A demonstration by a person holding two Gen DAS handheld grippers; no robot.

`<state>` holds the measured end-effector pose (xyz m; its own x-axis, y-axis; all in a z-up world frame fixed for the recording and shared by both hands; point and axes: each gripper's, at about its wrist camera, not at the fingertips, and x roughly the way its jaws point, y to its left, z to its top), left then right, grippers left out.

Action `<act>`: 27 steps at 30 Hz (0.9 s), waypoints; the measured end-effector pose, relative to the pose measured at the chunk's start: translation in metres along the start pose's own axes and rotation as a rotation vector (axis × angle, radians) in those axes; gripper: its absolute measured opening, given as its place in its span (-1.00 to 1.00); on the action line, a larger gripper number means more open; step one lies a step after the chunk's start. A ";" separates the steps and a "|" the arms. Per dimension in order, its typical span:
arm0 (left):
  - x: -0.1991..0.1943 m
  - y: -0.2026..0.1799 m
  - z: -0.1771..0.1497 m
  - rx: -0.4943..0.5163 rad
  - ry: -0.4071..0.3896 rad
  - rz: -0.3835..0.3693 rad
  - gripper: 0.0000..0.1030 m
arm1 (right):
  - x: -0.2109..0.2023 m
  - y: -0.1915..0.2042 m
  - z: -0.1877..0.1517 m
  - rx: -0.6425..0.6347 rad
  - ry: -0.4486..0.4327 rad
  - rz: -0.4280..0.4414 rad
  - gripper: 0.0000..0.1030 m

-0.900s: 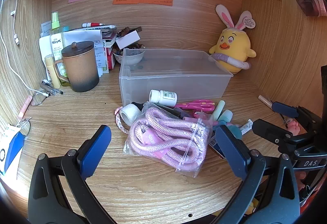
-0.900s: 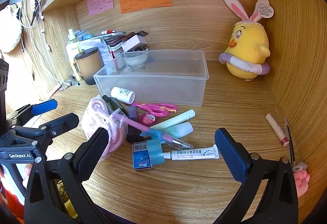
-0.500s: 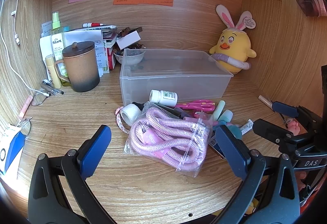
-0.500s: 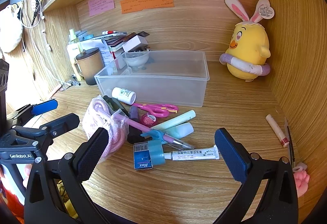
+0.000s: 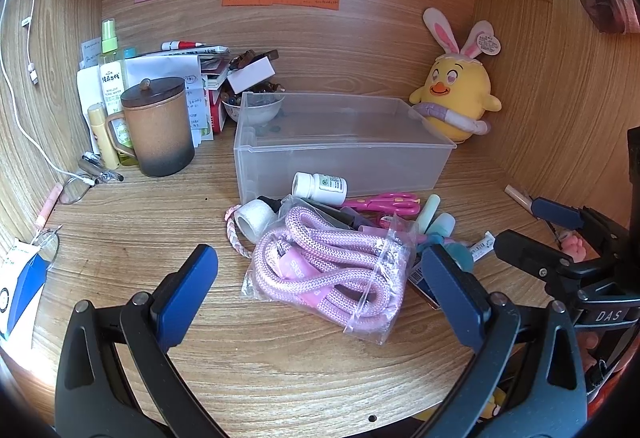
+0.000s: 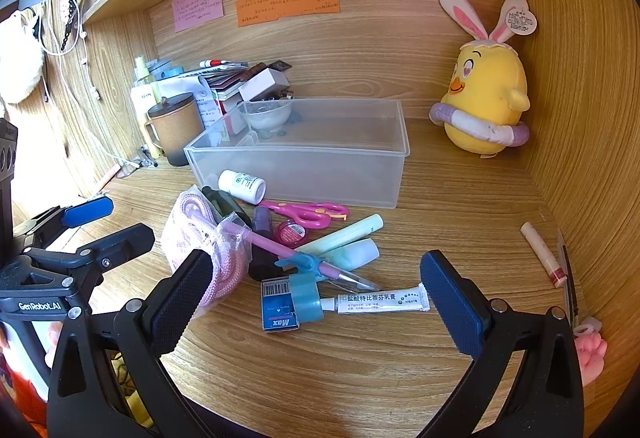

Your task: Organize objects

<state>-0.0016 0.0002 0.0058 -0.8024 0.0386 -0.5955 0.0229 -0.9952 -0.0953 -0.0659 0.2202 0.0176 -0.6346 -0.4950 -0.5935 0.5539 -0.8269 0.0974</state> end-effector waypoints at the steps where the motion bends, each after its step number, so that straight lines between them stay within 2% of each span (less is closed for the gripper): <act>1: 0.001 0.000 0.000 0.000 0.002 0.000 1.00 | 0.000 0.000 0.000 0.001 0.001 0.000 1.00; 12: 0.010 0.004 -0.003 -0.023 0.044 -0.034 1.00 | 0.004 -0.002 -0.001 0.004 0.005 0.010 1.00; 17: 0.016 0.016 -0.005 -0.061 0.060 -0.042 1.00 | 0.011 -0.007 -0.002 0.007 0.014 0.017 1.00; 19: 0.021 0.024 -0.003 -0.080 0.073 -0.041 0.93 | 0.015 -0.011 -0.003 0.015 0.018 0.016 1.00; 21: 0.026 0.031 0.000 -0.091 0.093 -0.036 0.68 | 0.018 -0.016 -0.002 0.027 0.023 0.017 0.99; 25: 0.037 0.046 0.006 -0.101 0.109 -0.004 0.62 | 0.025 -0.027 0.000 0.047 0.029 0.005 0.97; 27: 0.042 0.055 0.010 -0.105 0.118 0.010 0.55 | 0.030 -0.032 0.003 0.052 0.038 -0.001 0.88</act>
<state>-0.0406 -0.0535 -0.0163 -0.7267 0.0454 -0.6855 0.0974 -0.9809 -0.1683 -0.1042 0.2312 -0.0010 -0.6139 -0.4844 -0.6233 0.5240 -0.8406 0.1372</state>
